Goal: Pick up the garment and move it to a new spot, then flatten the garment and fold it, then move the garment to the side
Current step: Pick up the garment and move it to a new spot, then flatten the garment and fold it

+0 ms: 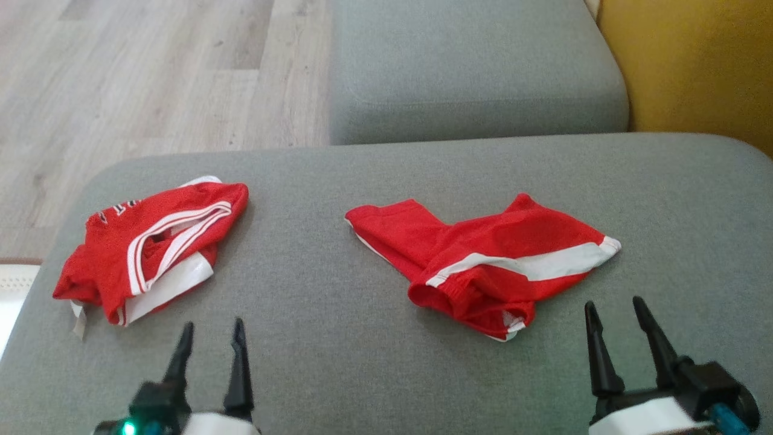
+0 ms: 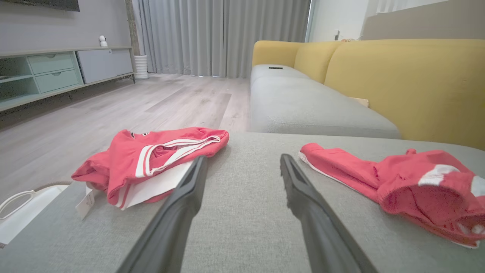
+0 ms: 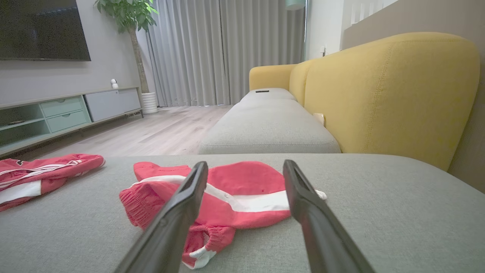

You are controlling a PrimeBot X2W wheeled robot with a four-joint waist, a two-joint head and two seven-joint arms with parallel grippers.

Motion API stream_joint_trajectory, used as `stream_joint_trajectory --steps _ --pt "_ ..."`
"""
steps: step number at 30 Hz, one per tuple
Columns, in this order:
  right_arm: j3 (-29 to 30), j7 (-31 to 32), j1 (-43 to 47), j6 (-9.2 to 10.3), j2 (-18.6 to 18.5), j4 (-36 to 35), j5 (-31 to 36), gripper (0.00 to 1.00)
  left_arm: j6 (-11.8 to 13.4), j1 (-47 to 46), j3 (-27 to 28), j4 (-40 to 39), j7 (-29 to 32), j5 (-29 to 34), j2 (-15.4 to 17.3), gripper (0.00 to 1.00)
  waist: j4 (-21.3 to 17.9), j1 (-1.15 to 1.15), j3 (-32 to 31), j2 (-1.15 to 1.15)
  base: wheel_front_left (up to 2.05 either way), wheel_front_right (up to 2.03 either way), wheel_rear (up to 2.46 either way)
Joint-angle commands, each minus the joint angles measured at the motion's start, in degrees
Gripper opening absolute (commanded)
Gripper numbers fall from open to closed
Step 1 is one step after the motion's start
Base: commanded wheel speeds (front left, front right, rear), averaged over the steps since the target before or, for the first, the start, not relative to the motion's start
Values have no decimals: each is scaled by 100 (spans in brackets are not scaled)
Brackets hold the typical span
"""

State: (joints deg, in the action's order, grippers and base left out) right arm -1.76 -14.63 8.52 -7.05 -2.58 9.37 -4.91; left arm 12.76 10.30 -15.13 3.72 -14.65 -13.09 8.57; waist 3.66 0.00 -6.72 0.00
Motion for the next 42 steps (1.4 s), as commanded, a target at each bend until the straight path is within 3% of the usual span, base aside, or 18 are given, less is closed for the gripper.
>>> stream_joint_trajectory --steps 1,3,15,26,42 --pt "-161 -37 -104 -44 -30 -154 -11 100 -178 -194 235 -308 -35 217 -63 100 28 0 -68 0 0 0 0" --pt "-162 -37 -47 -44 -30 -145 -37 100 -395 -31 256 -405 -35 415 -134 100 23 0 -86 0 0 0 0" --pt "-226 -37 -9 -44 -30 -110 -72 100 -810 57 612 -331 -35 828 -427 100 -80 0 -113 0 0 0 0" --pt "-191 -37 -42 -44 -30 -98 -89 100 -943 19 712 -241 -35 965 -529 100 -143 0 -66 0 0 0 0" --pt "-175 -37 -53 -44 -30 -110 -94 100 -930 16 747 -217 -35 1041 -562 100 -126 0 -60 0 0 0 0"
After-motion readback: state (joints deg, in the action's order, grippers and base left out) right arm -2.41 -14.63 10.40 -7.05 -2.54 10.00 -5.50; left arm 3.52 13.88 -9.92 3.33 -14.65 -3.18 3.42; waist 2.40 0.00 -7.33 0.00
